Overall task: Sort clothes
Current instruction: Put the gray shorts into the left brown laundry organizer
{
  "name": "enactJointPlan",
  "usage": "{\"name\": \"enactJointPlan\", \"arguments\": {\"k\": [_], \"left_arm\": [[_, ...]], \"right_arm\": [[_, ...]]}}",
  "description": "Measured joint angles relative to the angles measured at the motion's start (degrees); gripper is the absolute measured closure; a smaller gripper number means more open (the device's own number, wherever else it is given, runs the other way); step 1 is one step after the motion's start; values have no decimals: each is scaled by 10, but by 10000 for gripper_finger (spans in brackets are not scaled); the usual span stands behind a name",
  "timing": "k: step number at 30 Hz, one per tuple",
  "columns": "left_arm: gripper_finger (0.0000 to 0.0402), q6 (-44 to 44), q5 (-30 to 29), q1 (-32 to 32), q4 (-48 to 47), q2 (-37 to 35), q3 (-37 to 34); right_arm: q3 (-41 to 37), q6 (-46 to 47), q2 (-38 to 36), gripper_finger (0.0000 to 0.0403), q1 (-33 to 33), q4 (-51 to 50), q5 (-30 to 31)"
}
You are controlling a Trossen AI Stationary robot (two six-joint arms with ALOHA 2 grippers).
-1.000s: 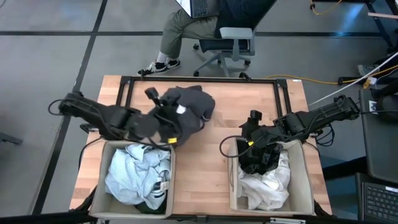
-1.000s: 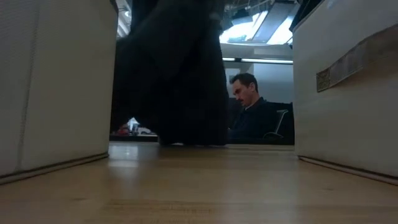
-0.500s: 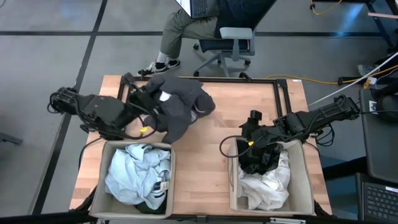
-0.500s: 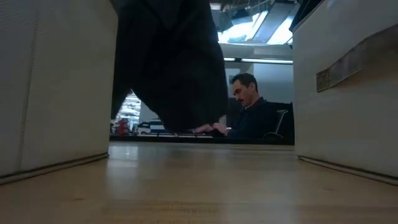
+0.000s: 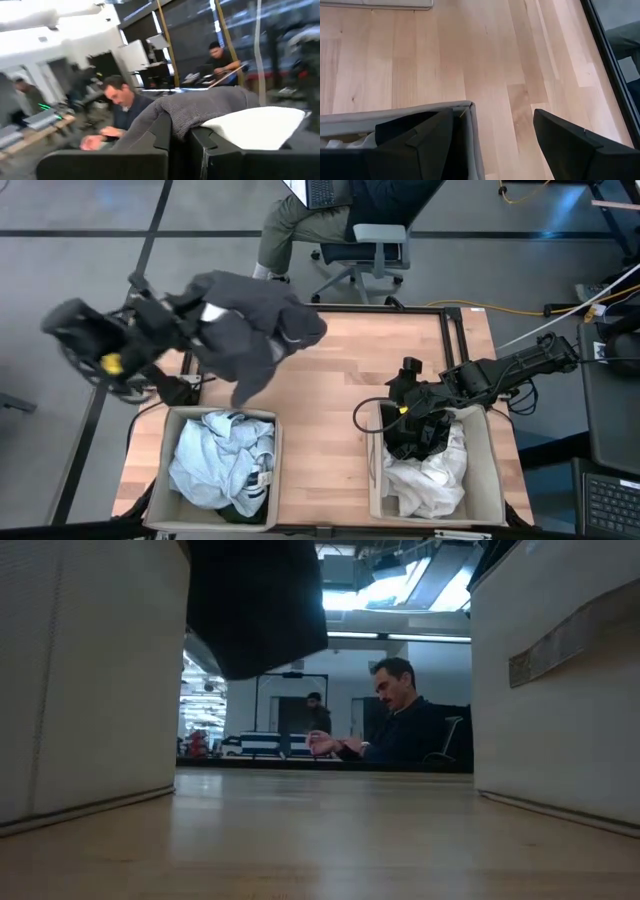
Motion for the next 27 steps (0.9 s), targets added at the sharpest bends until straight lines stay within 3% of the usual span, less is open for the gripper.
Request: {"name": "enactJointPlan", "arguments": {"k": [10, 14, 27], "left_arm": [[388, -41, -35, -155, 2, 5, 51], [384, -25, -38, -220, 57, 17, 73], [382, -24, -36, -387, 63, 110, 256]], "right_arm": [[0, 0, 0, 125, 0, 1, 0], [0, 4, 0, 125, 0, 1, 3], [0, 27, 0, 125, 0, 1, 24]]}}
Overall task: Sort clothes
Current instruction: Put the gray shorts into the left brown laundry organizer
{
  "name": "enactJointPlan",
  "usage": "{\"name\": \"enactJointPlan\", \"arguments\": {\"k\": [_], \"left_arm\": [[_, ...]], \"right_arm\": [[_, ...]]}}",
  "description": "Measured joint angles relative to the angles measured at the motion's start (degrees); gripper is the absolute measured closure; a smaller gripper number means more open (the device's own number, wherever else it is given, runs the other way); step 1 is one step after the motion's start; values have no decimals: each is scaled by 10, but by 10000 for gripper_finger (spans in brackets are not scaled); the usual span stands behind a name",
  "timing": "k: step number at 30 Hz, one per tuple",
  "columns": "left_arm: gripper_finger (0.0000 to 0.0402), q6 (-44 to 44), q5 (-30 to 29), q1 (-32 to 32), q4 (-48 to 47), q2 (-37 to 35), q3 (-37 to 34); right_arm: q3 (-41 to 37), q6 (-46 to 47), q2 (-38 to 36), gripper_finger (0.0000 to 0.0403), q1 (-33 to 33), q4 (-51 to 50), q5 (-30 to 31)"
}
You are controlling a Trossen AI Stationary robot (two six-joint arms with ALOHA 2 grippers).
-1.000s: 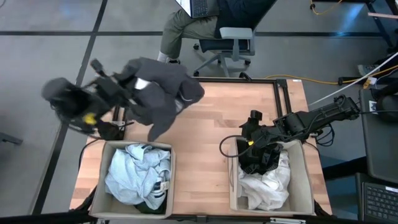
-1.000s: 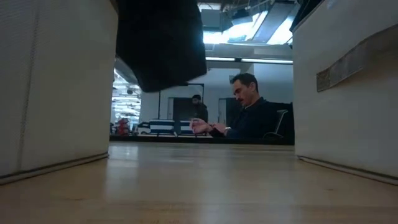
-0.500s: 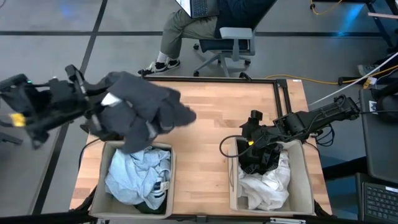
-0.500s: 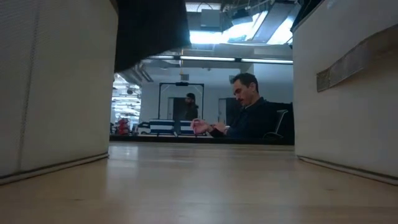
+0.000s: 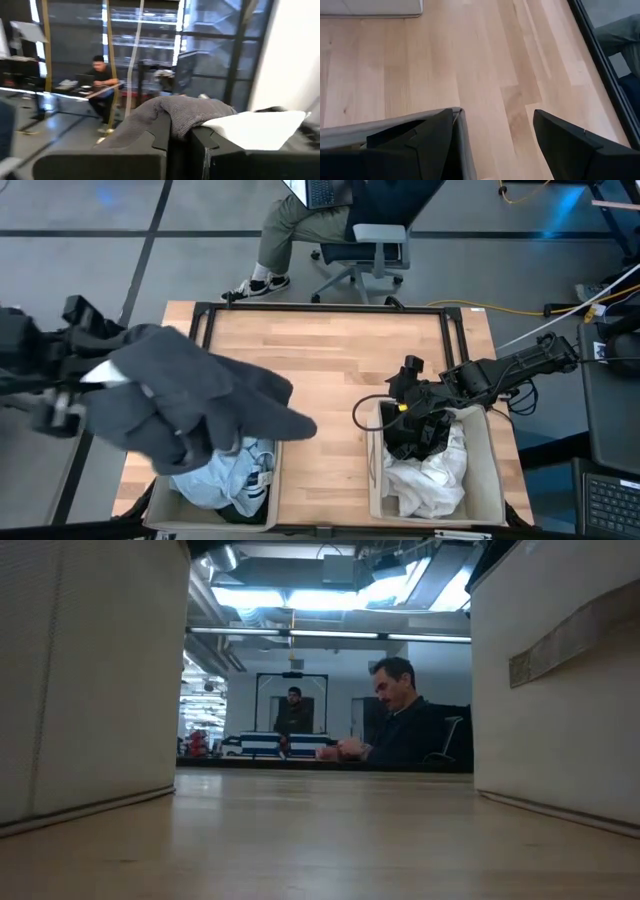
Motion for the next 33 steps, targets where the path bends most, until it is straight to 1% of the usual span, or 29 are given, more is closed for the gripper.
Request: {"name": "enactJointPlan", "arguments": {"k": [3, 6, 10, 13, 15, 18, 21, 24, 26, 28, 31, 33], "left_arm": [[378, 0, 0, -29, 1, 27, 42], [380, 16, -9, -49, 40, 36, 32], [387, -7, -10, -77, 44, 42, 33], [389, -11, -9, -87, 41, 56, 33], [389, -10, -9, -88, 29, 69, 32], [389, -18, -9, -87, -15, 83, 31], [391, -71, -7, -87, -93, 91, 27], [391, -171, -6, -87, -211, 92, 9], [391, -278, -4, -87, -333, 86, 3], [391, -419, -2, -87, -479, 75, 0], [392, -681, -2, -87, -707, 59, -1], [392, -835, -3, -87, -834, 51, -1]], "right_arm": [[0, 6, 0, 125, 0, 0, 0], [0, 7, 0, 125, 0, 0, 0], [0, 8, 0, 125, 0, 0, 0], [0, 8, 0, 125, 0, 0, 0], [0, 8, 0, 125, 0, 0, 0], [0, 5, 0, 125, 0, 0, 0], [0, 4, 0, 125, 0, 0, 0], [0, 1, 0, 125, 0, 0, 0], [0, -5, 0, 125, 0, 0, 0], [0, -11, 0, 125, 0, 1, 0], [0, -14, 0, 125, 0, 6, 0], [0, -14, 0, 125, 0, 5, 1]]}}
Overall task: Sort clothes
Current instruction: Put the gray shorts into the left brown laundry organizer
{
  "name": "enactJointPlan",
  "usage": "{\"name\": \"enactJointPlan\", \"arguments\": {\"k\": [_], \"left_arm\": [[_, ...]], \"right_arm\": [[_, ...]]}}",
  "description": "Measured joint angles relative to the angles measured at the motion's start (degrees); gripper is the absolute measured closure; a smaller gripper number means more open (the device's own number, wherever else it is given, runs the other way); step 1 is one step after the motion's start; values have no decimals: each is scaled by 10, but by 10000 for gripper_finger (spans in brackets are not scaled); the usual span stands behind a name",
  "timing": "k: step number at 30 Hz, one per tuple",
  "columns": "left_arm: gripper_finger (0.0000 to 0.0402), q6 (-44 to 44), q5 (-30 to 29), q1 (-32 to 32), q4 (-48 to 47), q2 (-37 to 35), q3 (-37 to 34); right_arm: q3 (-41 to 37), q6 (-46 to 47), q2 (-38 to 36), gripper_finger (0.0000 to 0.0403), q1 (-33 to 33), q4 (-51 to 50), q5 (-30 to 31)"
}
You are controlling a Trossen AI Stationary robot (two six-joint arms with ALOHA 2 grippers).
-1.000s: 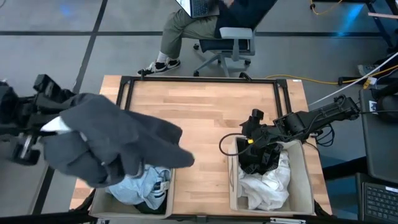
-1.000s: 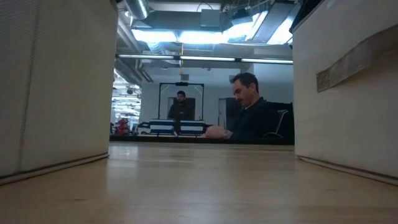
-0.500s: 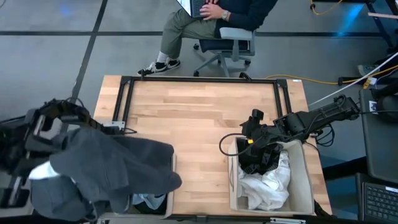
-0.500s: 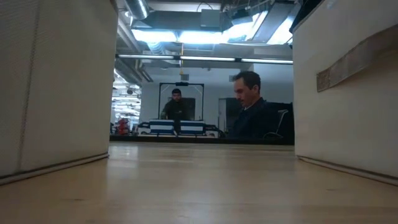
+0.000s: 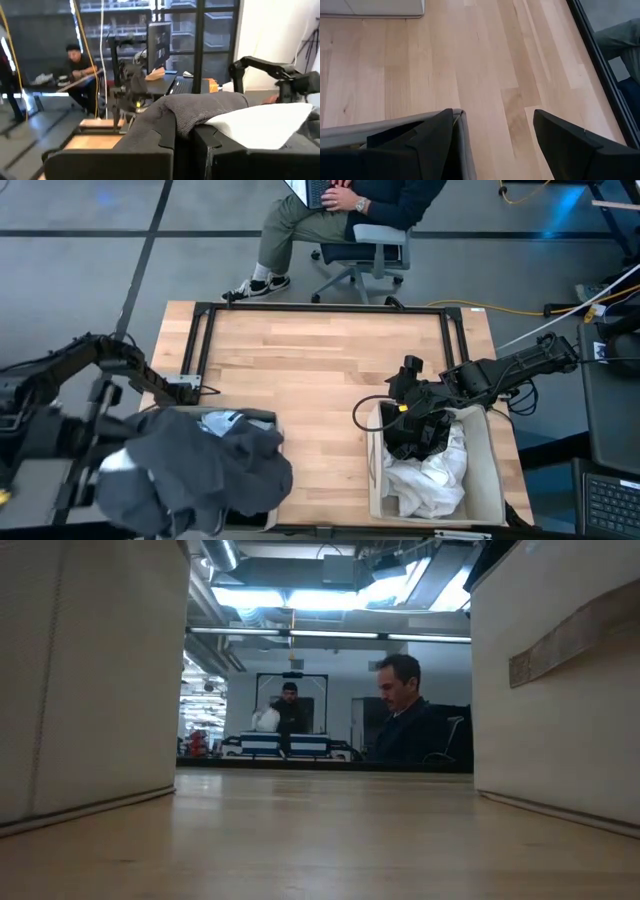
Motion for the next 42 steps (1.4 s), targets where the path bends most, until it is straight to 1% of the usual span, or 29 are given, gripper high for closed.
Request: {"name": "enactJointPlan", "arguments": {"k": [2, 3, 4, 6, 7, 8, 11, 16, 20, 28, 34, 38, 42], "left_arm": [[392, -122, 4, 0, -108, -5, 0], [392, -177, 13, 0, -143, -6, 0], [392, -200, 25, 5, -134, -11, -6], [393, -165, 54, 19, -107, -21, -25], [393, -163, 67, 28, -103, -22, -31], [393, -170, 79, 40, -114, -22, -37], [393, -231, 137, 82, -137, -18, -57], [393, -253, 212, 158, -138, -18, -112], [393, -277, 320, 220, -139, -18, -159], [393, -320, 503, 321, -139, -18, -280], [372, -384, 581, 358, -138, -18, -393], [364, -433, 630, 365, -132, -18, -473], [362, -479, 675, 365, -103, -19, -544]], "right_arm": [[0, 0, 0, 125, 0, 0, 0], [0, 0, 0, 125, 0, 0, 0], [0, 0, 0, 125, 0, 0, 1], [0, 0, 0, 125, 0, 0, 1], [0, 0, 0, 125, 0, 1, 1], [0, 0, 0, 125, 0, 1, 3], [0, 0, 0, 125, 0, 3, 11], [0, 0, 0, 125, 0, 4, 21], [0, 0, 0, 125, 0, 4, 20], [0, 0, 1, 125, 0, 9, 21], [0, 0, 1, 125, 0, 16, 21], [0, 0, 1, 125, 0, 15, 20], [-7, -3, 1, 125, 0, 28, 21]]}}
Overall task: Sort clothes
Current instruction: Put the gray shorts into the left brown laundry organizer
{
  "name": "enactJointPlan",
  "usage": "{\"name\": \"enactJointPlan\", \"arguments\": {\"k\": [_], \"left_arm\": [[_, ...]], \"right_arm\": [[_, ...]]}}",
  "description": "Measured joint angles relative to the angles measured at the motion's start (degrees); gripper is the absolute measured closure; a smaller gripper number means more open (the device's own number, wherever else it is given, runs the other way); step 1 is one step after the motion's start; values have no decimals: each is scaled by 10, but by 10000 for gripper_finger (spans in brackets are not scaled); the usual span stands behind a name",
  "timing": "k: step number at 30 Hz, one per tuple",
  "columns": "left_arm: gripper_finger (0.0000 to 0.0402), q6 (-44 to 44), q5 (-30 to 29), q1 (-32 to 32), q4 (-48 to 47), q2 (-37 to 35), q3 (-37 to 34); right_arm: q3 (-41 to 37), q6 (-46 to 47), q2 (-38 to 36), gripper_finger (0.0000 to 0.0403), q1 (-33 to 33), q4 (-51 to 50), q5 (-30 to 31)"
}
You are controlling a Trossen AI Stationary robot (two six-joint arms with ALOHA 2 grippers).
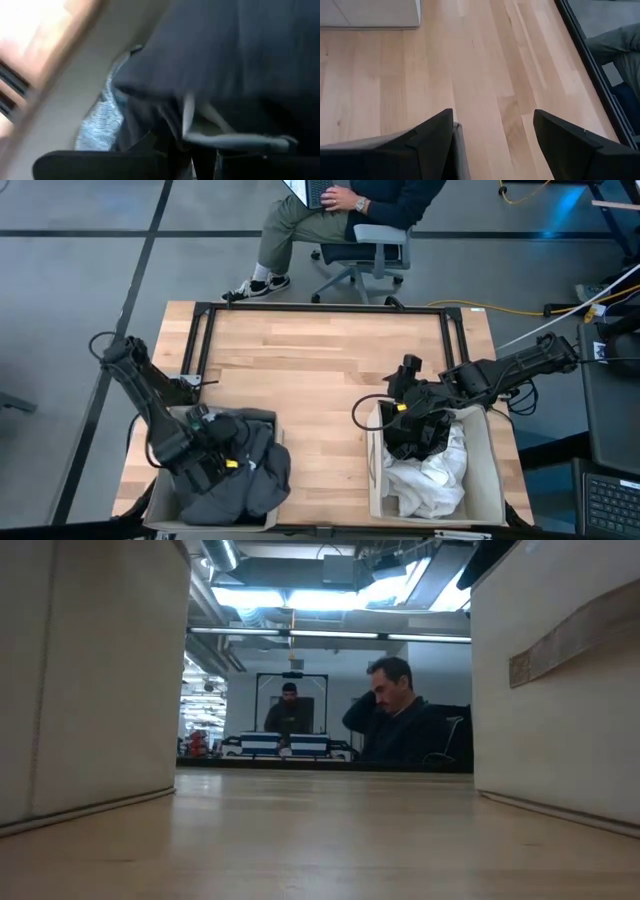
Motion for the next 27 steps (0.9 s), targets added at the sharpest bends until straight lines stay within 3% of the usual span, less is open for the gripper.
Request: {"name": "enactJointPlan", "arguments": {"k": [11, 17, 21, 27], "left_arm": [[359, 6, 58, -1, 124, -1, -121], [359, 8, 116, 6, 122, -12, -119], [358, -9, 107, 8, 125, -47, -109], [301, -32, 99, 8, 134, -68, -132]], "right_arm": [[-47, -10, 0, 125, 0, 46, 7], [-47, -11, 0, 125, 0, 48, 4], [-48, -11, 0, 125, 0, 48, 4], [-48, -11, 0, 125, 0, 48, 3]]}}
